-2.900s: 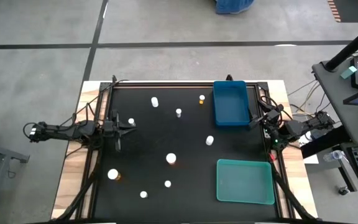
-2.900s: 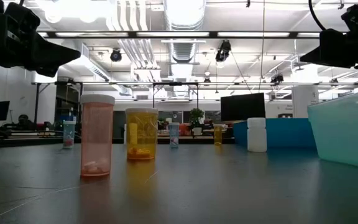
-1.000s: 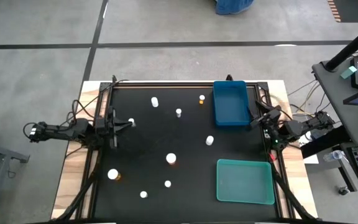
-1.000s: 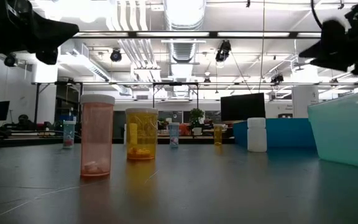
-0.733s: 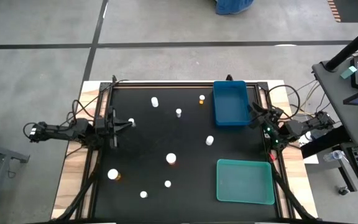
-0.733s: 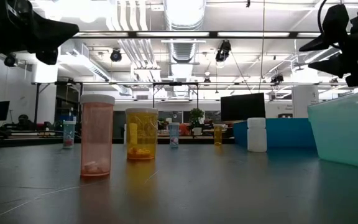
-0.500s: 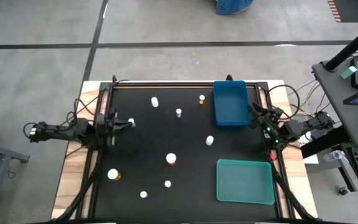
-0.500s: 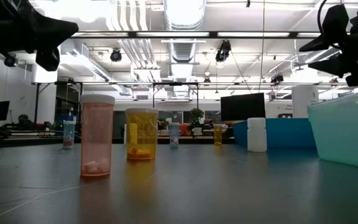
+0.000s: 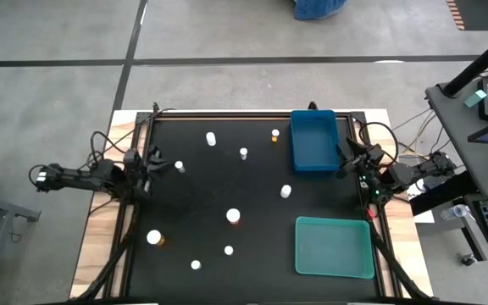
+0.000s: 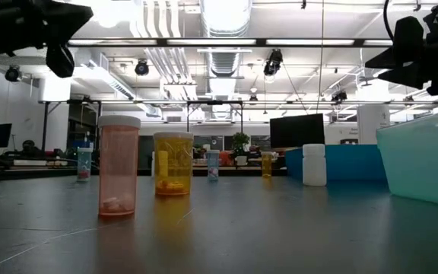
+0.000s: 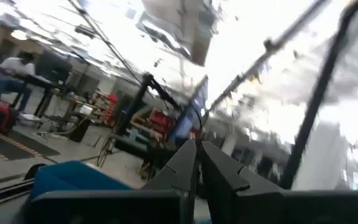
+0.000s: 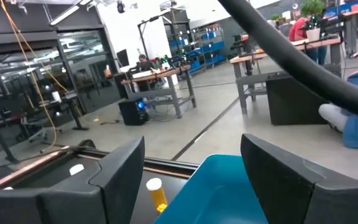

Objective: Pick and place medicine bottles into bin by pill shape (circle, oval)
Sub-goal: Put the bottom right orange pill bottle into the light green bin

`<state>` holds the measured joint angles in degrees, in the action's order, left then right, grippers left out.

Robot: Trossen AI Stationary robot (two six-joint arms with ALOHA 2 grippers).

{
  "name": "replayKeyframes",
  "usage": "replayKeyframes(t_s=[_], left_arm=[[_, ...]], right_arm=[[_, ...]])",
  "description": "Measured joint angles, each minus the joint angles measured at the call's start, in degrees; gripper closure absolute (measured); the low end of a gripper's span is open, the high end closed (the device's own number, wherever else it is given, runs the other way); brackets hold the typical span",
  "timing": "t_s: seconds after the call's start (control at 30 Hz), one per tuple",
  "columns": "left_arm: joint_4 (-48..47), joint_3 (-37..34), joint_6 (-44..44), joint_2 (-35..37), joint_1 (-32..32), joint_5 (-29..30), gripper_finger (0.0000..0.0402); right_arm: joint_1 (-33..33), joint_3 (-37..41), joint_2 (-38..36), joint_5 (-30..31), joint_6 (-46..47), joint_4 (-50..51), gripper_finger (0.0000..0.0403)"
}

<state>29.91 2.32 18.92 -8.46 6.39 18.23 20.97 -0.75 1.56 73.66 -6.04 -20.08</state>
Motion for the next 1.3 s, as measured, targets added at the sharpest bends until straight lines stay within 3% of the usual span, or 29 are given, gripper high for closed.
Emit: replayKeyframes(t_s=[0.27,0.6,0.83,1.07,1.3], left_arm=[[1.67,6.39,2.45,-12.03,0.00,1.69,0.0394],[1.73,14.41,7.80,-29.13,0.02,1.39,0.0394],[1.56,21.84,9.96,-42.08,0.02,-0.69,0.0394],[-2.74,30.71,12.45,-54.04,0.77,-7.21,0.0394],[-16.95,42.83,12.45,-63.62,4.11,-7.51,0.0394]], right_arm=[[0.00,0.00,0.00,-0.96,-3.13,-2.05,0.0145],[0.00,0.01,-0.01,-12.93,-17.79,-16.70,0.0145],[0.00,-0.92,0.00,-15.64,-22.36,-19.49,0.0145],[0.00,-4.79,0.07,-26.75,-22.83,-19.00,0.0145],[0.00,-6.63,0.07,-29.16,-24.65,-16.72,0.0145]])
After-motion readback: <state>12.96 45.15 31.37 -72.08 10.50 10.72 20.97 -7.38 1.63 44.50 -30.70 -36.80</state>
